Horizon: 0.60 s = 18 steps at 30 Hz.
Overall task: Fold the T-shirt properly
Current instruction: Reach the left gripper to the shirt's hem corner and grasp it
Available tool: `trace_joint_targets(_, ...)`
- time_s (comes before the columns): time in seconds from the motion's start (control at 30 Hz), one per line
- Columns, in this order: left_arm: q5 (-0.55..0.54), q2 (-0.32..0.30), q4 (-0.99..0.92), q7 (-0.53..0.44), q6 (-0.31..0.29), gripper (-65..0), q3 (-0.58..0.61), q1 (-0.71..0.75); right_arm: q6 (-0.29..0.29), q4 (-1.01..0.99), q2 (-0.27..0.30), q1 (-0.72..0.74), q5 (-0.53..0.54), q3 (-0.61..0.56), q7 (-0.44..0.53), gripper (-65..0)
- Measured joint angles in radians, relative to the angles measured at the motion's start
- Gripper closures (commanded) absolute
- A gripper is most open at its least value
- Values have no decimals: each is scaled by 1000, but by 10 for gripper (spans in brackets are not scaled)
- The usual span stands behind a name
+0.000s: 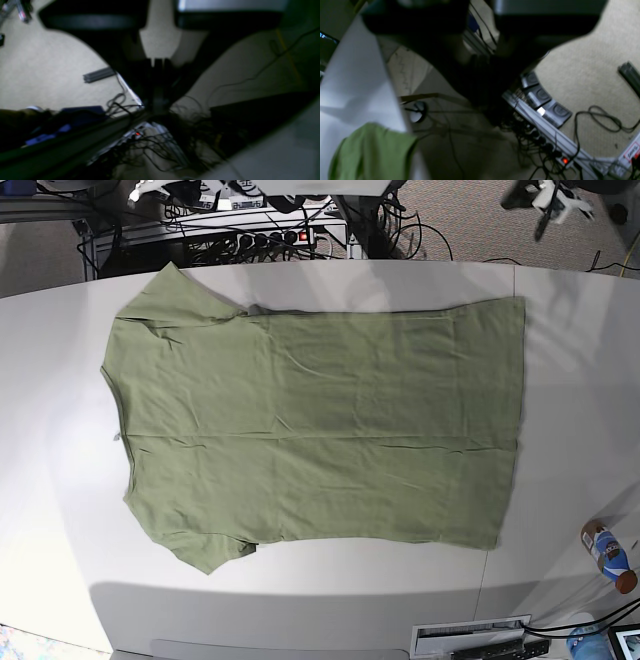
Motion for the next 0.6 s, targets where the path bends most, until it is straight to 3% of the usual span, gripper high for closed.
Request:
trace_joint_targets(0.17, 1, 0, 43, 1, -3, 0, -58, -10, -3, 63, 0, 0, -75, 0, -34, 0)
trace_joint_targets(0.3, 2, -1, 79, -1, -45, 0, -58, -37, -5, 112, 0, -1, -123, 0, -63, 0)
trace_joint_targets(0.6, 5, -1, 136, 2, -44, 0, -58, -103, -8, 172, 0, -2, -196, 0, -93, 0)
